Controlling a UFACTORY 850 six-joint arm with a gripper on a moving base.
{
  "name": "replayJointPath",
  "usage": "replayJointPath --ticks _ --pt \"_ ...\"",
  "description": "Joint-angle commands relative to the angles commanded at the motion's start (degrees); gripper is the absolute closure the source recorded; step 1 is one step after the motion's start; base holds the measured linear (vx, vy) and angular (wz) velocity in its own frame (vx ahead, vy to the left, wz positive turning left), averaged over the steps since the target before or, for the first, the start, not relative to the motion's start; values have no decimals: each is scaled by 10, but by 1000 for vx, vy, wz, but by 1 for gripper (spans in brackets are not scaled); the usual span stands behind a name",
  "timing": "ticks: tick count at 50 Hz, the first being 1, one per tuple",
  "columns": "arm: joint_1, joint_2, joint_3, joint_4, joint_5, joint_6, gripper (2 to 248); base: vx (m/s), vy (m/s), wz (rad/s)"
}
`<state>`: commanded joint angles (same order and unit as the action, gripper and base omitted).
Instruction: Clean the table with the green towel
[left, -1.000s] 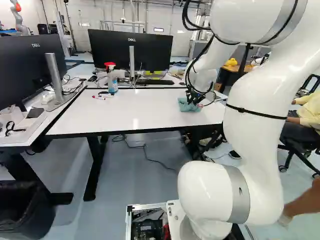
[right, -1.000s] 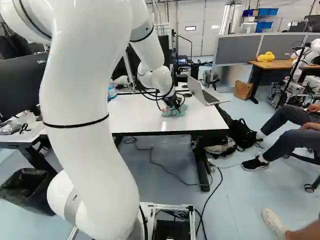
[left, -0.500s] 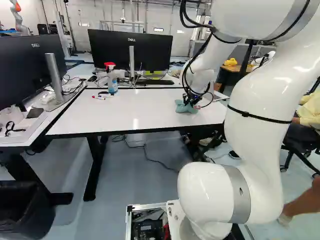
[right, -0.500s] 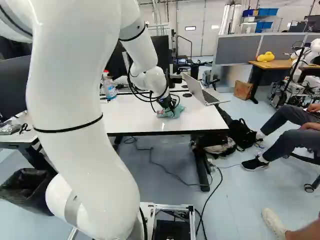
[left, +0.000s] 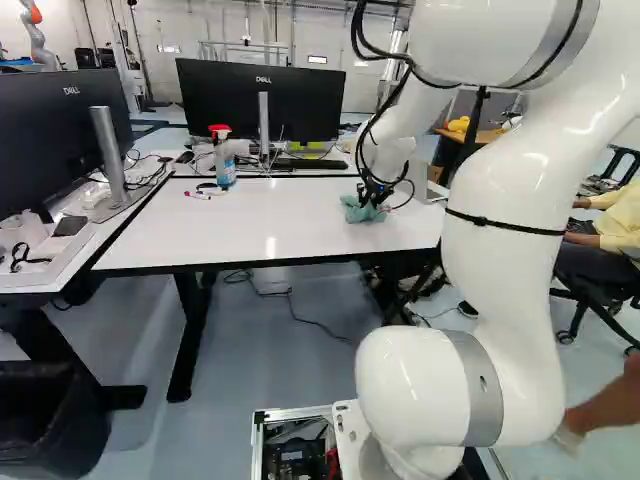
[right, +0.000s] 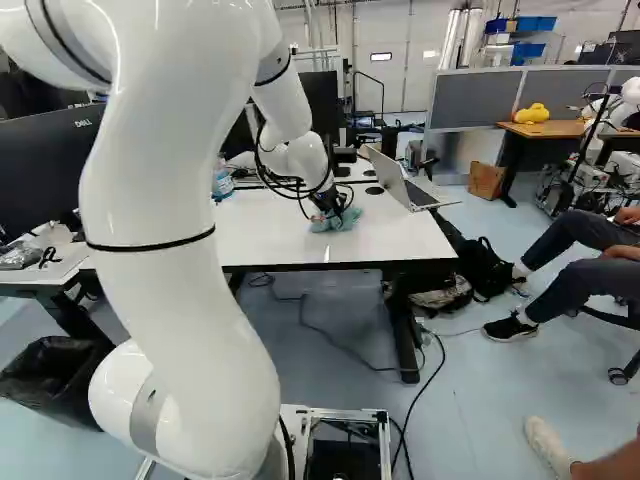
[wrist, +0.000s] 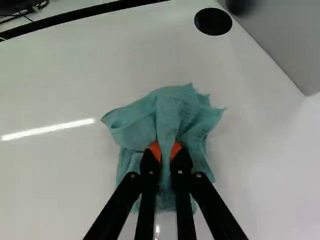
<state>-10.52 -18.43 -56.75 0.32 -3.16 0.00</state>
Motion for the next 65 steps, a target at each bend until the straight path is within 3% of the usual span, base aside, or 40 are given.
replayJointPath --ticks 21,39,51,65 --pt "-28 -23 -28 0 0 0 210 0 0 0" --pt "-48 3 4 0 0 0 210 0 0 0" --pt "-45 31 38 0 0 0 210 0 0 0" --pt "-22 38 47 0 0 0 210 0 0 0"
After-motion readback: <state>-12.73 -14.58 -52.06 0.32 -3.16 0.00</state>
